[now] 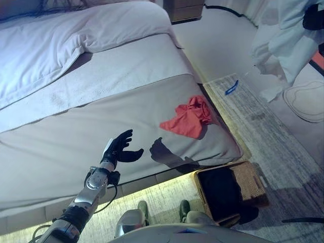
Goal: Pick up the clothes from the bed and place them into the basket
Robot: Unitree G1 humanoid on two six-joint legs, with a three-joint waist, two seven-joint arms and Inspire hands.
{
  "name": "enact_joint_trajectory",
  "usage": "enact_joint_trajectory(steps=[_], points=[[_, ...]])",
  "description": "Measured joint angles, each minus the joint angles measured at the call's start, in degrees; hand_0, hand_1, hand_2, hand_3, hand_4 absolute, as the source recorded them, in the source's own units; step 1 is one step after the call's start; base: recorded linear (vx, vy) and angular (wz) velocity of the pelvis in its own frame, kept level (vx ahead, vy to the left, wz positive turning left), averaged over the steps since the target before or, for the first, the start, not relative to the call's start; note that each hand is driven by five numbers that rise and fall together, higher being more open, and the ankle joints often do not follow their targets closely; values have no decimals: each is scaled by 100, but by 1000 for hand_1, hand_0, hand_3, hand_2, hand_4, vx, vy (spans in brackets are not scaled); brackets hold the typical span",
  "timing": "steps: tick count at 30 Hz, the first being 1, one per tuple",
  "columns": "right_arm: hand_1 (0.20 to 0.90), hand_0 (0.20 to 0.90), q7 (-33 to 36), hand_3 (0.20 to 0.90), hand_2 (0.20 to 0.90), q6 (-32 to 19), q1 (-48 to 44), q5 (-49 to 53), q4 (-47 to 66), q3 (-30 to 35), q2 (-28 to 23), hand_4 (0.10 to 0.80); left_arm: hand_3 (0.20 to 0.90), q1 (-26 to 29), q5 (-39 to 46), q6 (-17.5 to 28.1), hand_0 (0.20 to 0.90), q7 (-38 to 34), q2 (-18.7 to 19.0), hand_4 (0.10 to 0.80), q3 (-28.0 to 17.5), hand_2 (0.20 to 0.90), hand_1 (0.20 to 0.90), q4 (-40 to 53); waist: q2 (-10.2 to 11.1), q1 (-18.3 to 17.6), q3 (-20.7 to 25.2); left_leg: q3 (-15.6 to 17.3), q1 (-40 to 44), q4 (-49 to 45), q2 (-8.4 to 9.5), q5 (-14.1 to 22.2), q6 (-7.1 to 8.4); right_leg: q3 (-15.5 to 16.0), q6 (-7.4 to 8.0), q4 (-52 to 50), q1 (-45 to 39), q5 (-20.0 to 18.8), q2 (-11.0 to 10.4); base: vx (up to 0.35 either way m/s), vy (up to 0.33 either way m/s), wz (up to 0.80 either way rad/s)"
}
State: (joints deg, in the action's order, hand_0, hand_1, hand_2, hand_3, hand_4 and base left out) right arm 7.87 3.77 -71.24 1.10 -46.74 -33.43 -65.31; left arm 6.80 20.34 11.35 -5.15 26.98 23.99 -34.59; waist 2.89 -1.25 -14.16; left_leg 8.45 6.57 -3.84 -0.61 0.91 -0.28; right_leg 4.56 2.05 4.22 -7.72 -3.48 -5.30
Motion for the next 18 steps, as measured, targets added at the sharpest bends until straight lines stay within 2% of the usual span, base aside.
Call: enact_joint_trajectory(steps=[3,5,8,10,14,17,18], points=[[300,300,39,200,300,27,806,46,552,750,-13,100,900,119,-151,-12,900,62,-65,800,0,900,900,-296,36,-252,29,108,50,32,-11,2,2,-224,-1,0,59,-15,13,-90,51,-29],[300,300,81,200,300,-27,1957,72,1171,1778,4,100,900,263,-262,-12,900,61,-117,800,-5,900,900,-431,27,-329,36,259,201,400,-42,-1,2,-360,0,8,147,-14,117,-97,57,-32],[300,300,43,200,300,32,3119,103,1425,2417,250,100,900,406,-363,-32,900,43,-187,800,-4,900,900,-490,48,-610,46,459,323,722,-48,-33,48,-583,1,90,238,-15,149,-49,55,-39],[300,300,-11,200,300,73,3852,102,1424,2575,550,100,900,441,-442,-31,900,3,-236,800,-12,900,900,-491,37,-821,52,651,461,856,-43,-35,49,-736,2,90,221,-14,167,3,6,-43],[300,300,-188,200,300,221,4724,87,1393,2577,872,100,900,561,-466,-48,900,-53,-264,800,-21,900,900,-492,5,-1194,69,825,546,888,-45,-35,49,-908,9,94,256,-13,198,-9,-38,-29],[300,300,-226,200,300,234,4933,80,1285,2577,1079,100,900,658,-474,-147,900,-93,-281,800,-20,900,900,-492,-37,-1296,92,944,530,889,-81,-35,49,-1042,75,96,331,-50,214,-20,-55,-26],[300,300,-228,200,300,234,5014,80,1224,2577,1128,100,900,723,-477,-161,900,-103,-302,800,-16,900,900,-492,-60,-1353,98,961,486,889,-101,-68,98,-1053,112,96,382,-74,229,-45,-39,-9]])
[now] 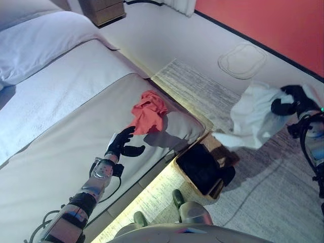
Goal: Pick up the clothes from the bed and place them into the basket
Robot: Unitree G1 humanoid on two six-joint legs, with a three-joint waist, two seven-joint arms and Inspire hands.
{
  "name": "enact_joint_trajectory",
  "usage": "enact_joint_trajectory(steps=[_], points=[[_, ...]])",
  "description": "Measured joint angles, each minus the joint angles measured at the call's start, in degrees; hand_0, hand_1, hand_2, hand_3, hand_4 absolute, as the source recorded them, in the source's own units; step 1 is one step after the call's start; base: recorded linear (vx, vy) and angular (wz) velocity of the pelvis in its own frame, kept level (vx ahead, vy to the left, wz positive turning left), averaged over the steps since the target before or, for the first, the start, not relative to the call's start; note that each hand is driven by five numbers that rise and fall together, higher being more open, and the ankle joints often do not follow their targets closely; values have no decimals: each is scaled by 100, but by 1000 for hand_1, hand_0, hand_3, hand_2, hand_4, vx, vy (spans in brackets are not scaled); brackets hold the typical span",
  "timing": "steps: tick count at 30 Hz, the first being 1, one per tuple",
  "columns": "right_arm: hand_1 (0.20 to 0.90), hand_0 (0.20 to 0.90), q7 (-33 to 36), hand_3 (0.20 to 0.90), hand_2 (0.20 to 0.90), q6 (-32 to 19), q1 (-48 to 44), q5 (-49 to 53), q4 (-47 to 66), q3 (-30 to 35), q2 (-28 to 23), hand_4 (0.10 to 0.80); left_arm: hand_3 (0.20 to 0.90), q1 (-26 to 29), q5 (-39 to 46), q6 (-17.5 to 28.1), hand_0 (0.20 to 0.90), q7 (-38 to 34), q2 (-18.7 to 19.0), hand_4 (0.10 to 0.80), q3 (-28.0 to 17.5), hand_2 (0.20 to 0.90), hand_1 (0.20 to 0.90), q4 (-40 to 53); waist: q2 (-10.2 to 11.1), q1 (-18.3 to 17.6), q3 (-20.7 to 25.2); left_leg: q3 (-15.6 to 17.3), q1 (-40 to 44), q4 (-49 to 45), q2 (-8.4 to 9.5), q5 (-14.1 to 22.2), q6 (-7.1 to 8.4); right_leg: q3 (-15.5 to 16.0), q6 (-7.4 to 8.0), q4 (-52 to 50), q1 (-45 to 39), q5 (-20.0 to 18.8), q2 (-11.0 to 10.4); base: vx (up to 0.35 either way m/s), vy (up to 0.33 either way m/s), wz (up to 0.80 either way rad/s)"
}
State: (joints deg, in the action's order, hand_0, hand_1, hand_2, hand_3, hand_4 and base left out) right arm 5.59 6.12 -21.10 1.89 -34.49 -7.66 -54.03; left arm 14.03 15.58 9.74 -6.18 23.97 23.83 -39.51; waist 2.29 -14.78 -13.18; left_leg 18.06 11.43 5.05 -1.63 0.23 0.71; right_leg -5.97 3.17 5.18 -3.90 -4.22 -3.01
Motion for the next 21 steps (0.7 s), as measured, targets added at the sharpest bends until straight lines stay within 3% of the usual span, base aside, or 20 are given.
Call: enact_joint_trajectory(steps=[3,11,21], points=[[300,300,-26,200,300,-3,18,2,-241,0,150,100,900,52,-6,-28,900,-42,-53,800,9,900,900,0,-46,-49,20,12,-42,1,-52,-22,32,-13,33,1,61,-22,60,-28,-20,-3],[300,300,-363,200,300,-244,40,-6,-879,-211,491,100,900,-81,-106,-131,900,-44,-309,800,25,900,900,-4,-418,-39,114,15,-176,4,-151,-113,87,-11,75,2,200,-55,150,25,-43,0],[300,300,-309,200,300,-495,258,-14,-1202,-237,1001,100,900,-139,-222,-74,900,-37,-320,800,43,900,900,-219,-530,136,121,-6,-226,4,-188,-153,113,39,46,1,234,-77,169,11,-3,1]])
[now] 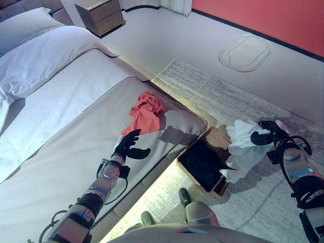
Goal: Pick up the clothes from the bed and place them into the basket
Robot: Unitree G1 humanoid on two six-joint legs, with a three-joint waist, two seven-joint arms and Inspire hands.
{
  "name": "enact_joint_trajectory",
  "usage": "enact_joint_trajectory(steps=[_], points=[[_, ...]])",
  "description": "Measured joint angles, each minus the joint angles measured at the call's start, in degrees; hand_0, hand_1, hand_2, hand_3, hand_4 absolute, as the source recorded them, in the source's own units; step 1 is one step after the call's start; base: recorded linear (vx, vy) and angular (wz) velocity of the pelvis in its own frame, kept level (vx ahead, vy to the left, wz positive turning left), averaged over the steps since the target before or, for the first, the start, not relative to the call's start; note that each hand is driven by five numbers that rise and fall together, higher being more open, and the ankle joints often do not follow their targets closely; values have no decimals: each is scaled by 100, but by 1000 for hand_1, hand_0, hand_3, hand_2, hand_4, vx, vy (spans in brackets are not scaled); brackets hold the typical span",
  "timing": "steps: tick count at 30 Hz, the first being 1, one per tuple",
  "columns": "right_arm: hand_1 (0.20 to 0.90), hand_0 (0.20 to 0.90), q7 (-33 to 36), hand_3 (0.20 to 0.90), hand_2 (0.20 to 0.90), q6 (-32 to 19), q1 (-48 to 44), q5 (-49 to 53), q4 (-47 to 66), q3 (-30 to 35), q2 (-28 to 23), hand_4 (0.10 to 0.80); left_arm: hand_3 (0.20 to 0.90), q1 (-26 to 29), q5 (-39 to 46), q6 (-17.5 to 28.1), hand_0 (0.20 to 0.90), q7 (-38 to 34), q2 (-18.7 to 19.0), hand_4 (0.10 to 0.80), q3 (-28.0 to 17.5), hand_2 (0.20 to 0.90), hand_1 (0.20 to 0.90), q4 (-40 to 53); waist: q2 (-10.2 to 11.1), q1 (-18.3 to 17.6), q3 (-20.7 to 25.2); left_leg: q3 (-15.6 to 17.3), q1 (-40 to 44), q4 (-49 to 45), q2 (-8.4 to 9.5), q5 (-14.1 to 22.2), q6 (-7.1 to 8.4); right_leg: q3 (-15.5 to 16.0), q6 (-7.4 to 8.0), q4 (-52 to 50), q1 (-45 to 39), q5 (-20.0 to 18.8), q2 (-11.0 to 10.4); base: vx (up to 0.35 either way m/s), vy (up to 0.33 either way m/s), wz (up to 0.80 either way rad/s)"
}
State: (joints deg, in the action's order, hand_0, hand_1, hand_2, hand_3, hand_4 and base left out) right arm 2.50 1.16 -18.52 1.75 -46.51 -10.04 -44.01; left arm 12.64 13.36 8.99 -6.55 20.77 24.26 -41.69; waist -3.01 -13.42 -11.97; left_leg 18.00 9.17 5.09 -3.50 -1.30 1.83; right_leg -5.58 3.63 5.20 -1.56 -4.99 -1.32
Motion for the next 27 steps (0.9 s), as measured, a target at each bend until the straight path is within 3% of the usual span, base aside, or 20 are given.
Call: enact_joint_trajectory(steps=[12,13,14,27], points=[[300,300,94,200,300,-31,100,-83,-161,-1,250,100,900,-136,-3,20,900,16,-7,800,1,900,900,-4,-1,198,1,-131,3,-1,-7,-1,1,134,-2,0,-68,-1,-10,14,-5,6],[768,768,96,746,768,-31,100,-99,-216,-1,262,646,900,-136,-4,25,900,25,-7,800,2,900,900,-4,-1,232,1,-132,4,-1,-8,-2,1,135,-2,0,-68,-1,-9,0,0,0],[900,900,109,900,900,-31,97,-126,-272,-5,272,800,900,-136,-6,27,900,26,-7,800,3,900,900,-4,-1,250,1,-135,4,-1,-10,-4,2,138,-2,0,-70,-1,-9,0,0,0],[900,900,198,900,900,-14,96,-244,-568,-27,383,800,900,-139,-4,123,900,23,-7,800,6,900,900,-19,2,372,3,-229,-28,-1,-11,-29,5,205,-3,-1,-82,-2,-16,0,-3,2]])
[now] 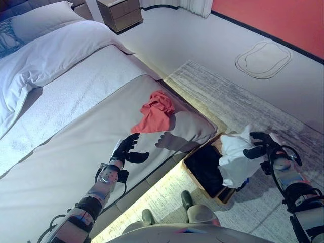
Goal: Pick up the clothes from the bed and place them into the basket
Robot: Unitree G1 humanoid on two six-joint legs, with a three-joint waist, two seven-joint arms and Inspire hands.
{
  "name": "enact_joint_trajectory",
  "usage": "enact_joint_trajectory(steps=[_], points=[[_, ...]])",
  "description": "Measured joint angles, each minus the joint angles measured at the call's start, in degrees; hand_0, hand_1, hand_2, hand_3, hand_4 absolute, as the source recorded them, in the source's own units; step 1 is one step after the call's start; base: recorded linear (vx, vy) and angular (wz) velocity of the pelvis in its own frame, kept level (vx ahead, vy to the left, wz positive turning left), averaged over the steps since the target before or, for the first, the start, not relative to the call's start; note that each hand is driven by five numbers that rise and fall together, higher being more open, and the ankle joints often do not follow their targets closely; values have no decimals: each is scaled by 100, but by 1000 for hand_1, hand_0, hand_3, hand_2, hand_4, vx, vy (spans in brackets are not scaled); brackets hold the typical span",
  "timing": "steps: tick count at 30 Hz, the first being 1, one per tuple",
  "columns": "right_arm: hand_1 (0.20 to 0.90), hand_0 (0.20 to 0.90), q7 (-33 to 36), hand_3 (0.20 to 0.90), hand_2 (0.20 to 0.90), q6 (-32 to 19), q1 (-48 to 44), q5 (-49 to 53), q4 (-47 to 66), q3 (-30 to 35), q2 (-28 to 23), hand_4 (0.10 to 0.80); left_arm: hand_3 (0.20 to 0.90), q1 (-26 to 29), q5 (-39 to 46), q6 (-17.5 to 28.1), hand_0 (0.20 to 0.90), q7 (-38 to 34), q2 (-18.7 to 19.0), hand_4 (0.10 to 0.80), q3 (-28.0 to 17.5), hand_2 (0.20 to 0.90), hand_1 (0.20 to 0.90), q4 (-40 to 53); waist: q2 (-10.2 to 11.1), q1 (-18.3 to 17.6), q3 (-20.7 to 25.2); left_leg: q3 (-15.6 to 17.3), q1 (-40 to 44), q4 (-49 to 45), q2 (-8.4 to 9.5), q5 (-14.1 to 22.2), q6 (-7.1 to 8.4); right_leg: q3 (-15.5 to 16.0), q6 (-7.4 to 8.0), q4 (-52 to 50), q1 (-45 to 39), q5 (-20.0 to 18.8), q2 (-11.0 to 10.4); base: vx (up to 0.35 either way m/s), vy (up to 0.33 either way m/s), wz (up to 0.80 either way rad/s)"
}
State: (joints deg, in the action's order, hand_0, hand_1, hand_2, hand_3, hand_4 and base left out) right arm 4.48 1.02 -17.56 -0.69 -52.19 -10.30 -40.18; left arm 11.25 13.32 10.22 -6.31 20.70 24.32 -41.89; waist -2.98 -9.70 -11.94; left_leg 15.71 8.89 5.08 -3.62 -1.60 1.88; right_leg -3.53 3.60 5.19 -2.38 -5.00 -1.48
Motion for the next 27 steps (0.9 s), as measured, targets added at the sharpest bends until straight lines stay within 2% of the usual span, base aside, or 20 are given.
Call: enact_joint_trajectory(steps=[12,19,22,25,27], points=[[900,900,86,900,900,16,-11,-31,-256,0,109,800,900,-115,3,3,900,28,0,800,3,900,900,0,6,24,4,-80,-34,0,-5,-27,8,79,-1,-1,-4,0,-1,10,-2,3],[900,900,674,900,900,109,-99,-238,597,-187,57,800,900,-134,25,3,900,-50,-1,800,2,900,900,9,7,55,5,-196,-64,0,-15,-80,5,163,-3,0,-42,-2,-3,13,-34,7],[900,900,838,900,900,337,-523,-254,768,-456,40,800,900,-103,50,42,900,-83,-2,800,1,900,900,17,7,86,4,-362,-178,-1,-17,-142,36,311,-3,1,8,0,-15,3,-18,26],[900,900,806,900,900,430,-1248,-249,708,-867,-62,800,900,-110,107,199,900,-57,-10,800,19,900,900,69,2,337,2,-538,-364,-12,-29,-253,81,490,-4,1,115,2,-20,41,-27,29],[900,900,768,900,900,424,-1512,-211,695,-891,-112,800,900,-126,131,253,900,7,8,800,33,900,900,107,-7,476,-10,-678,-513,-163,-31,-267,81,605,-7,-2,136,4,-34,-58,-16,31]])
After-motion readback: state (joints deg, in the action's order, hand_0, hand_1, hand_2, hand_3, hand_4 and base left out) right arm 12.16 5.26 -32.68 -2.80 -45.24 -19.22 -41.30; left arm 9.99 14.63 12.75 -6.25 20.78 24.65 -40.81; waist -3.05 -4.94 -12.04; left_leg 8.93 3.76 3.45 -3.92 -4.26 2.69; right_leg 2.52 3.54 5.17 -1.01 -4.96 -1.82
